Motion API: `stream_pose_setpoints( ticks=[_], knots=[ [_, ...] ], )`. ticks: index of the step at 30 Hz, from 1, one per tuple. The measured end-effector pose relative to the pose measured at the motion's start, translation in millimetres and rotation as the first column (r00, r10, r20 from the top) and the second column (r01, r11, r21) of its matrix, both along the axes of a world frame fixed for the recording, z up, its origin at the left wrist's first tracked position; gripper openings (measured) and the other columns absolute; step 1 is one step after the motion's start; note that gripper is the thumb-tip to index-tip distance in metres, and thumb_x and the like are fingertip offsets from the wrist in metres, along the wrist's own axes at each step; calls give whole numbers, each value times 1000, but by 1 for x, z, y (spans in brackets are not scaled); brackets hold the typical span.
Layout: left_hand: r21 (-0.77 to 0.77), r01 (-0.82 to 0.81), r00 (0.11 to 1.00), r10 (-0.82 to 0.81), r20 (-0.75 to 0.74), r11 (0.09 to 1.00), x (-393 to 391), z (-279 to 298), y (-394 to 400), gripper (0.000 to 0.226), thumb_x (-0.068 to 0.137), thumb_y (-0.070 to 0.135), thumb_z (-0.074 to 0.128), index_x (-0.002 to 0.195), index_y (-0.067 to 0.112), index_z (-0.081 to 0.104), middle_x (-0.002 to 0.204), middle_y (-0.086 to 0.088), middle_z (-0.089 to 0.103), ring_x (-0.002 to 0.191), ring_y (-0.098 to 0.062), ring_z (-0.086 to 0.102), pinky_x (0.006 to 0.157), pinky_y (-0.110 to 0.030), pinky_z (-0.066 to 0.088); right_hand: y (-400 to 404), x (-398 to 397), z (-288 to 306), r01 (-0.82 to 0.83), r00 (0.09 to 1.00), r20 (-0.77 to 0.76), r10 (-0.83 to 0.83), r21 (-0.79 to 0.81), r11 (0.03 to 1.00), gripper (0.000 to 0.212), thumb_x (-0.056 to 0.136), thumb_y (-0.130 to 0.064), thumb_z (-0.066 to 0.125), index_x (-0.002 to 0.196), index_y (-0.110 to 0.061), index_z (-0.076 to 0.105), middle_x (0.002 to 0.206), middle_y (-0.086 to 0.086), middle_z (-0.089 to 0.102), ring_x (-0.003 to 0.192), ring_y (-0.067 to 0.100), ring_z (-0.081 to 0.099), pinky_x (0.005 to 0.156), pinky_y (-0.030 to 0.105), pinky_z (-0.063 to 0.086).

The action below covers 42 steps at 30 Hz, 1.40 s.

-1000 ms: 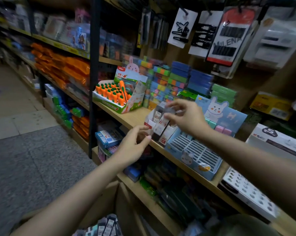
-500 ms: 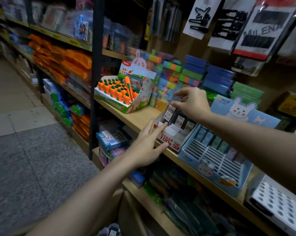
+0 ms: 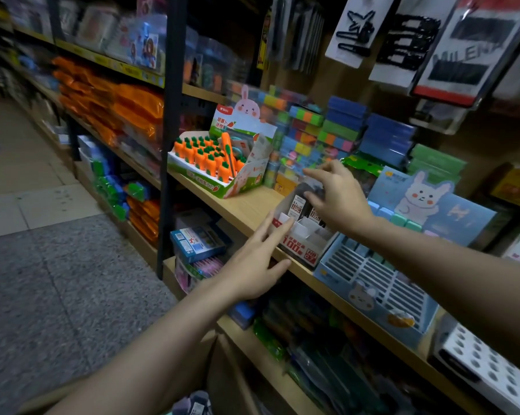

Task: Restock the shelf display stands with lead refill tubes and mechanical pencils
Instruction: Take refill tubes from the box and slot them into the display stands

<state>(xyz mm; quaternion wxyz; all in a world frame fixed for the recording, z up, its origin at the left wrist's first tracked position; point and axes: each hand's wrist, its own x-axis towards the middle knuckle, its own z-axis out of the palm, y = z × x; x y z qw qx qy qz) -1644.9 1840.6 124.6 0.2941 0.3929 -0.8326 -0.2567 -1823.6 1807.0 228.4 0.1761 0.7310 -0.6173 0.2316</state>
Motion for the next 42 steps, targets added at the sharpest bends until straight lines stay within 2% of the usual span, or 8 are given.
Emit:
stream_pose_setpoints(
  ticks=[7, 11, 16, 20, 26, 31, 35, 42],
  knots=[
    [-69, -88, 985, 76, -156, 994, 35, -17, 39, 45, 96, 24, 55, 139, 31, 44, 145, 13, 40, 128, -3, 43, 101, -25, 44, 94, 32, -39, -286, 846, 415, 335, -178, 942, 17, 88, -8, 61, 97, -21, 67, 94, -10, 58, 82, 2, 56, 71, 10, 41],
    [259, -167, 966, 210, -148, 951, 73, -60, 82, 18, 92, 6, 61, 109, 5, 66, 105, -3, 68, 97, -11, 62, 84, -18, 48, 141, 68, -112, -546, 767, 476, 429, 136, 826, 16, 83, -5, 64, 92, -17, 69, 91, -6, 62, 80, 2, 58, 72, 8, 40],
    [700, -415, 792, 609, -36, 581, 119, -172, 152, 11, 89, -7, 60, 88, 5, 62, 93, -18, 64, 80, -23, 58, 75, -27, 47, 160, 106, -230, -534, 792, 605, 77, 626, 568, 17, 85, -1, 62, 96, -9, 72, 98, 8, 72, 83, 14, 64, 75, 24, 48],
    [802, -519, 599, 795, 94, 296, 121, -255, 195, 14, 88, -7, 59, 84, 7, 61, 87, -12, 61, 87, -23, 54, 76, -28, 43, 170, 119, -304, -439, 811, 564, -156, 763, 474, 22, 93, -4, 51, 105, -4, 70, 97, 6, 66, 76, 15, 58, 54, 6, 39],
    [870, -480, 479, 863, 158, 107, 106, -300, 220, 19, 84, -4, 67, 97, 8, 60, 99, -10, 64, 102, -26, 61, 97, -32, 47, 182, 128, -372, -313, 858, 436, -271, 862, 398, 34, 93, -11, 58, 127, -8, 58, 102, 8, 66, 95, 23, 59, 80, 26, 44],
    [454, -786, 583, 745, 323, 418, 102, -303, 211, 39, 88, 17, 66, 126, 17, 58, 135, -4, 50, 127, -22, 39, 106, -31, 32, 172, 139, -400, -229, 882, 387, -269, 851, 473, 60, 95, -26, 59, 149, -25, 33, 140, 14, 35, 126, 31, 43, 107, 35, 36],
    [295, -675, 690, 439, 575, 676, 105, -313, 192, 56, 98, 34, 46, 150, 24, 27, 162, 2, 9, 149, -21, 4, 119, -39, 11, 160, 147, -417, -97, 971, 181, -153, 892, 441, 64, 97, -44, 49, 153, -37, 18, 158, 14, 9, 142, 36, 20, 113, 47, 27],
    [261, -636, 625, 286, 727, 726, 114, -338, 206, 64, 100, 40, 34, 155, 22, 7, 162, 4, -13, 149, -22, -13, 120, -48, 1, 161, 151, -435, -73, 961, 189, -202, 878, 473, 51, 98, -39, 50, 147, -37, 36, 159, 8, 17, 142, 32, 19, 112, 50, 26]
  ],
)
